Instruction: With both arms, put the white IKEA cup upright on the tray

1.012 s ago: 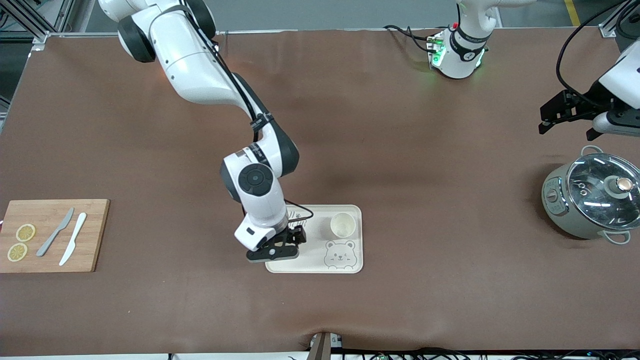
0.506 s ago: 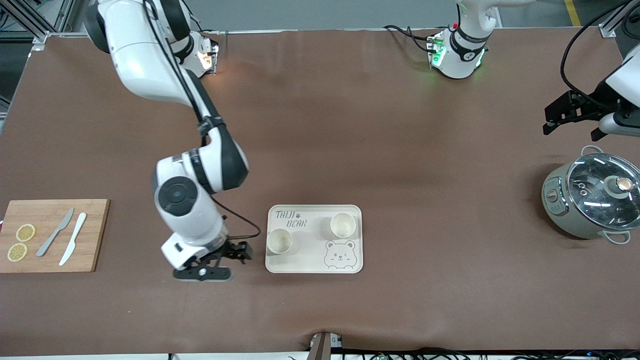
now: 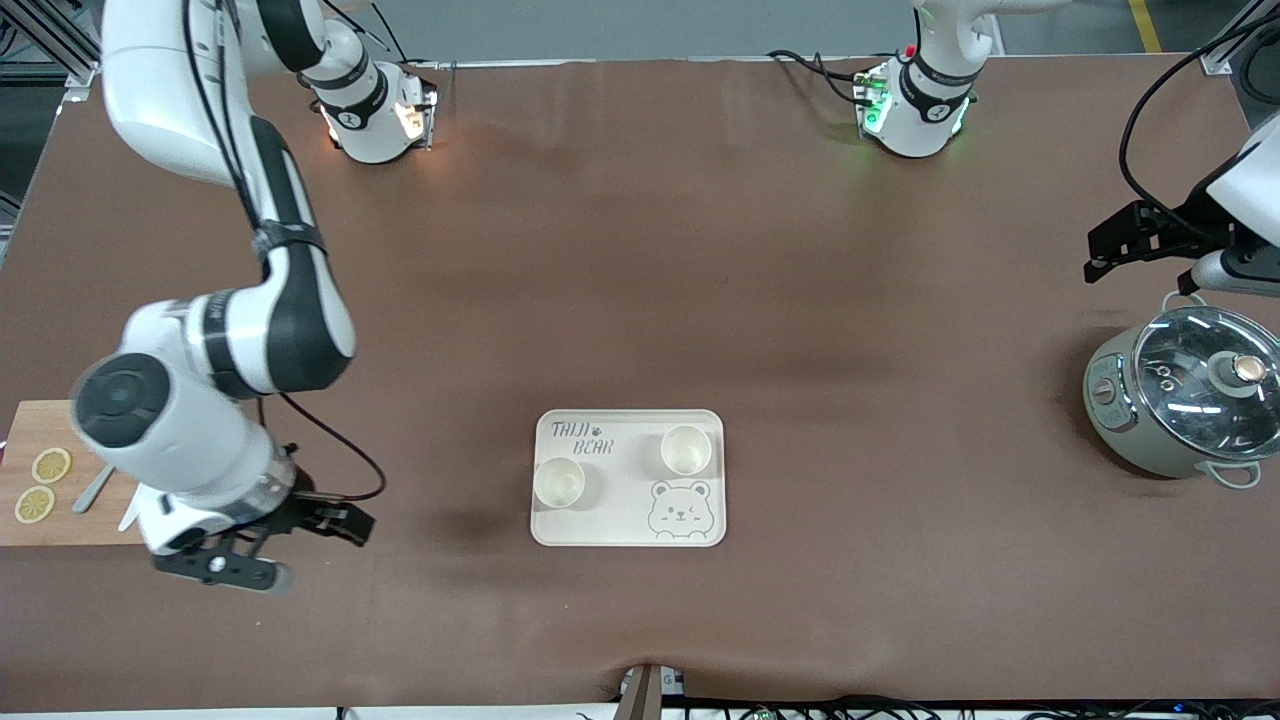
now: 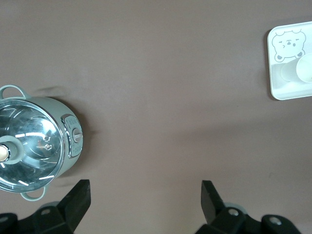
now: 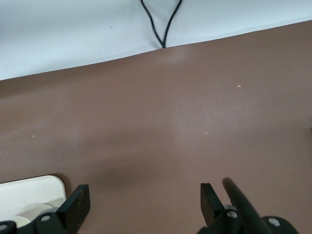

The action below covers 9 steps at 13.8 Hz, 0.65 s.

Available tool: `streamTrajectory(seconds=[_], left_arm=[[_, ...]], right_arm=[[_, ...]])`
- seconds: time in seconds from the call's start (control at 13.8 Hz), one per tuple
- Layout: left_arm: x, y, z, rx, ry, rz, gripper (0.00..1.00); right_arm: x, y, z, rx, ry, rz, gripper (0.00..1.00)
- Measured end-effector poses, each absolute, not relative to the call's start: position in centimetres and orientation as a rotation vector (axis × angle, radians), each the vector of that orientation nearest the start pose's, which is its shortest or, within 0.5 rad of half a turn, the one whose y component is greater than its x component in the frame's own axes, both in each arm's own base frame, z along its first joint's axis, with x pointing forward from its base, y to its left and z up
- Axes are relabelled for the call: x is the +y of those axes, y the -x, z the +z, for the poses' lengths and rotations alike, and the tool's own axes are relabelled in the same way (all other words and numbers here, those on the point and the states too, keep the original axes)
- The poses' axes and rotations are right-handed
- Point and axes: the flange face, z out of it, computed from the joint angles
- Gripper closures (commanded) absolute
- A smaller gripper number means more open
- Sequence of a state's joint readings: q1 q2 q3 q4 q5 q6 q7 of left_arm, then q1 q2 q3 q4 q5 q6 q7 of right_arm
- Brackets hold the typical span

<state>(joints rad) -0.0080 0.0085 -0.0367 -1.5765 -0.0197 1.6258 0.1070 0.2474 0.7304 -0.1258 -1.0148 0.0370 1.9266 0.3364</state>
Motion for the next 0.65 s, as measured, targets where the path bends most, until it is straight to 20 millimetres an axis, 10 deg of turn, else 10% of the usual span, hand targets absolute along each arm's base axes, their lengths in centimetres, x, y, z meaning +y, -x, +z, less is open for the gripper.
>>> streamTrajectory(seconds=[0.65], left_arm=[[-2.9,-56.6,61.7,0.243,3.151,-0.052,0.00]], right_arm=[[1.4,-72.7,53.8,0.317,3.102,-0.236,0.00]])
